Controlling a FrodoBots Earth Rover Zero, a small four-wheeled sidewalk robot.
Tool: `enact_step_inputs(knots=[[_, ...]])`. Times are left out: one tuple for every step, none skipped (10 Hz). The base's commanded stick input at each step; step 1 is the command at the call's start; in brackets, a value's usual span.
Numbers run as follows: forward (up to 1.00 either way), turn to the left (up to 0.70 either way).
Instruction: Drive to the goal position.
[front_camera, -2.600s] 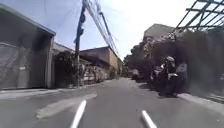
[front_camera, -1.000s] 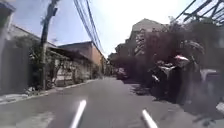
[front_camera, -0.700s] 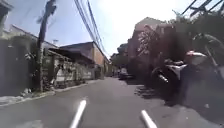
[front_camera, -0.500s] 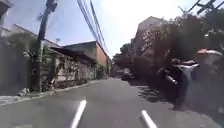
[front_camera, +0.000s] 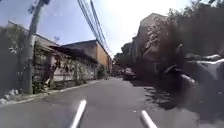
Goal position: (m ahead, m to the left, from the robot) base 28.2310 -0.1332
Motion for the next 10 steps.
enact_step_inputs(knots=[[1.00, -0.37], [1.00, -0.20], [1.00, -0.03], [1.00, 0.00], [1.00, 0.00], [1.00, 0.00], [1.00, 0.00], [1.00, 0.00], [1.00, 0.00], [1.00, 0.00]])
